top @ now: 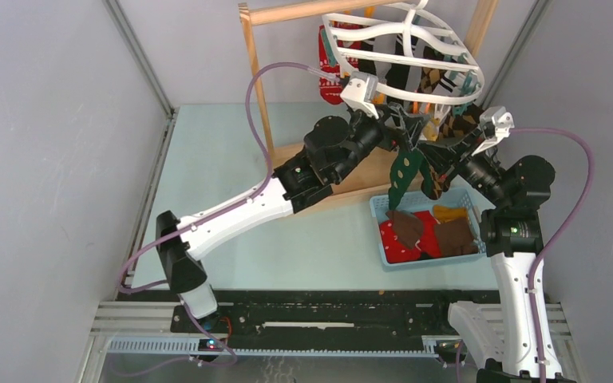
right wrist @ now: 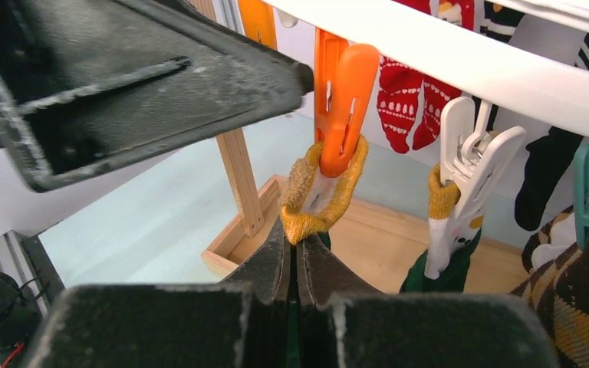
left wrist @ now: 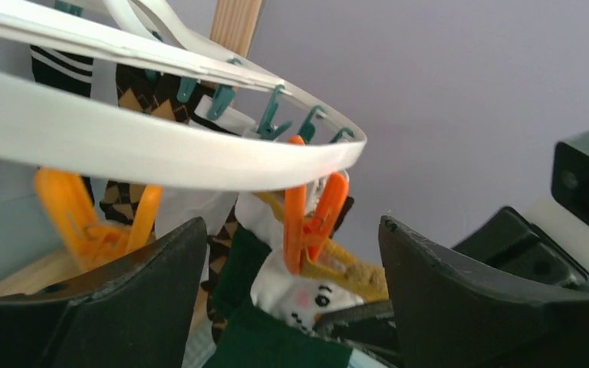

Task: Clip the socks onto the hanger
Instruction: Clamp the sock onto the hanger.

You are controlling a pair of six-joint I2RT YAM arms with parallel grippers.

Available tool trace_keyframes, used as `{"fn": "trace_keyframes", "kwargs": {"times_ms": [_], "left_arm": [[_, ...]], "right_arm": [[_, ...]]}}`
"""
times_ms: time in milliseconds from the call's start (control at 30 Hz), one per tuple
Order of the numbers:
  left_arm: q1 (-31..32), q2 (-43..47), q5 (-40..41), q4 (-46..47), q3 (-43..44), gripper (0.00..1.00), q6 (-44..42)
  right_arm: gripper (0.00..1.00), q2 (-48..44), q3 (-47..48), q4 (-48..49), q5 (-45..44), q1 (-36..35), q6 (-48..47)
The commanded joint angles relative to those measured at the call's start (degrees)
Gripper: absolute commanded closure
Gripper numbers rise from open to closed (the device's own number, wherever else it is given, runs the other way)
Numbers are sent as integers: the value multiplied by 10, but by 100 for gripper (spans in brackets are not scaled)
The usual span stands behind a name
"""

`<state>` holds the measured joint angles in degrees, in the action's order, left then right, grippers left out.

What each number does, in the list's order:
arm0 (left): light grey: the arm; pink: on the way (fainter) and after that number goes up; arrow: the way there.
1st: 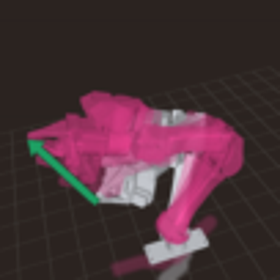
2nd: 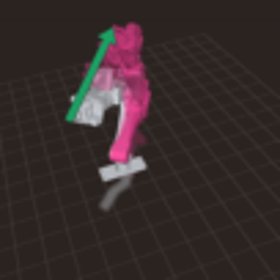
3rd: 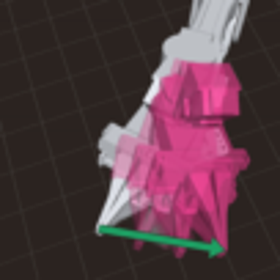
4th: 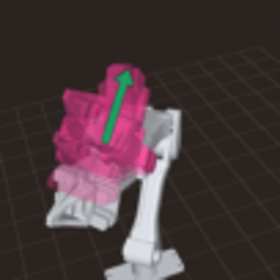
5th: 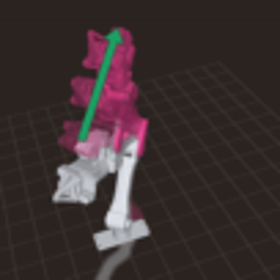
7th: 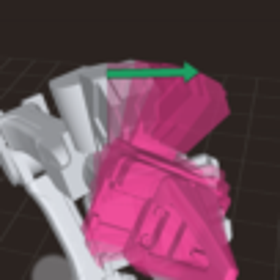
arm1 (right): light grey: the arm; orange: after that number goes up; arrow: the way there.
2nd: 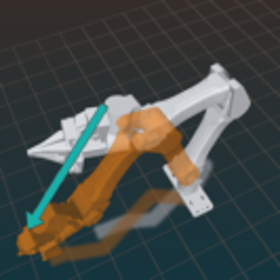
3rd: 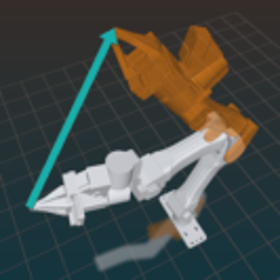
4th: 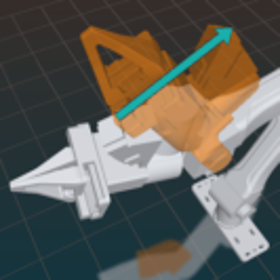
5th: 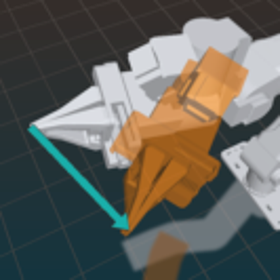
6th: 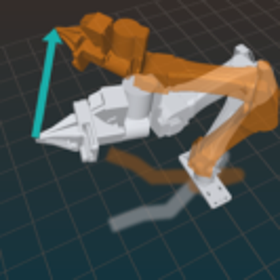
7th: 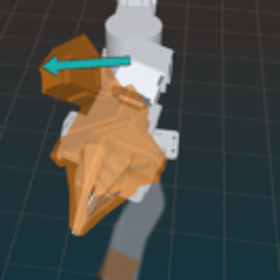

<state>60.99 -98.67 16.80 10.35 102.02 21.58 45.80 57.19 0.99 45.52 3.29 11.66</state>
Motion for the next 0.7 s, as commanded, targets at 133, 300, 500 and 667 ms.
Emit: {"fn": "trace_keyframes", "kwargs": {"times_ms": [133,300,500,667], "left_arm": [[0,110,-98,-2,-84,12,-43],[1,166,-137,-16,-146,12,-90],[1,249,-124,-28,-249,11,-136],[-5,313,-102,-28,-331,9,-150]], "right_arm": [[89,-8,24,-50,-26,0,-45],[84,-9,24,-71,-45,13,-54],[82,-3,25,-103,-51,49,-84],[82,4,25,-125,-65,77,-105]]}}
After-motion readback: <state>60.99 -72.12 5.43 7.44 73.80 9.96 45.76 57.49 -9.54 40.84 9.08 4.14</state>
